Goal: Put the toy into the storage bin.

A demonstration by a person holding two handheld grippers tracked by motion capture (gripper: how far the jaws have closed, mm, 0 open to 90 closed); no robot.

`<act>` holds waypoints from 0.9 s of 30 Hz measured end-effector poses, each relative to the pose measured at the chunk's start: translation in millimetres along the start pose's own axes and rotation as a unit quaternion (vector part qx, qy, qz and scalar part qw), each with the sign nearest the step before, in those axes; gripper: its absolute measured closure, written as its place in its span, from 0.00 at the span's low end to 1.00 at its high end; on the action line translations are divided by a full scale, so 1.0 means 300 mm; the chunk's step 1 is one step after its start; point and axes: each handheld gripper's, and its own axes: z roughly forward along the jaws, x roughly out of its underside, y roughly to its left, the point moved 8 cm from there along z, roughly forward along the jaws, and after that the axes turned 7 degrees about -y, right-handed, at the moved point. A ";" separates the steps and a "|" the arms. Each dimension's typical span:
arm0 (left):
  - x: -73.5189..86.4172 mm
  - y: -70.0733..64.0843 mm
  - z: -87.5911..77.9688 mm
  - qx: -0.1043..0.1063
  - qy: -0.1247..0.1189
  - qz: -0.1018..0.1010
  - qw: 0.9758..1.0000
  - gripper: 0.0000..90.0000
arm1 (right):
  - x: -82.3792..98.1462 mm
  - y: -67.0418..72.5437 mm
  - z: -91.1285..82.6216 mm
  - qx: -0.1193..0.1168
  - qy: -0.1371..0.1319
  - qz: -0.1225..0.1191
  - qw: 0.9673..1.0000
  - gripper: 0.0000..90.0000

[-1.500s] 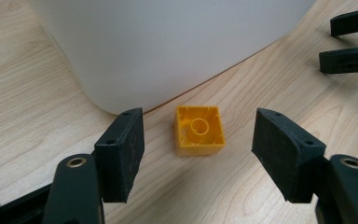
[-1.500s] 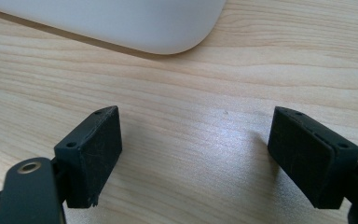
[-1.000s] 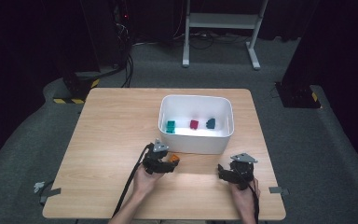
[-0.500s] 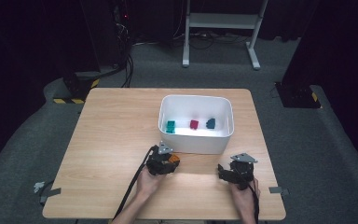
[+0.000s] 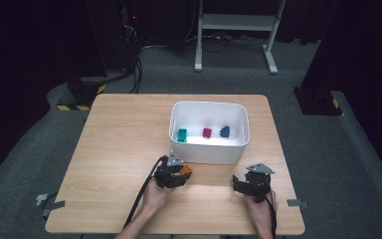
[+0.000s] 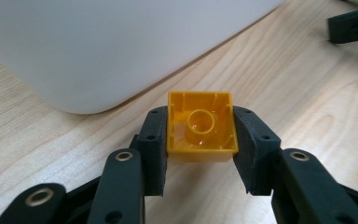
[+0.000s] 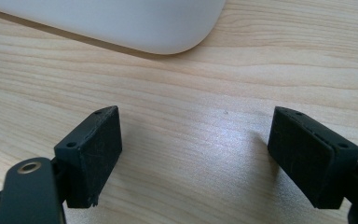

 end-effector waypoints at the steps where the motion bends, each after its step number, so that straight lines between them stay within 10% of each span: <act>1: 0.000 -0.001 -0.005 0.001 0.001 0.000 1.000 0.65 | 0.000 0.000 0.000 0.000 0.000 0.000 1.000 0.19; 13: -0.064 0.015 -0.137 0.010 -0.015 -0.012 1.000 0.65 | 0.000 0.000 0.000 0.000 0.000 0.000 1.000 0.19; 27: -0.286 0.011 -0.292 0.045 -0.069 -0.008 0.997 0.65 | 0.000 0.000 0.000 0.000 0.000 0.000 1.000 0.19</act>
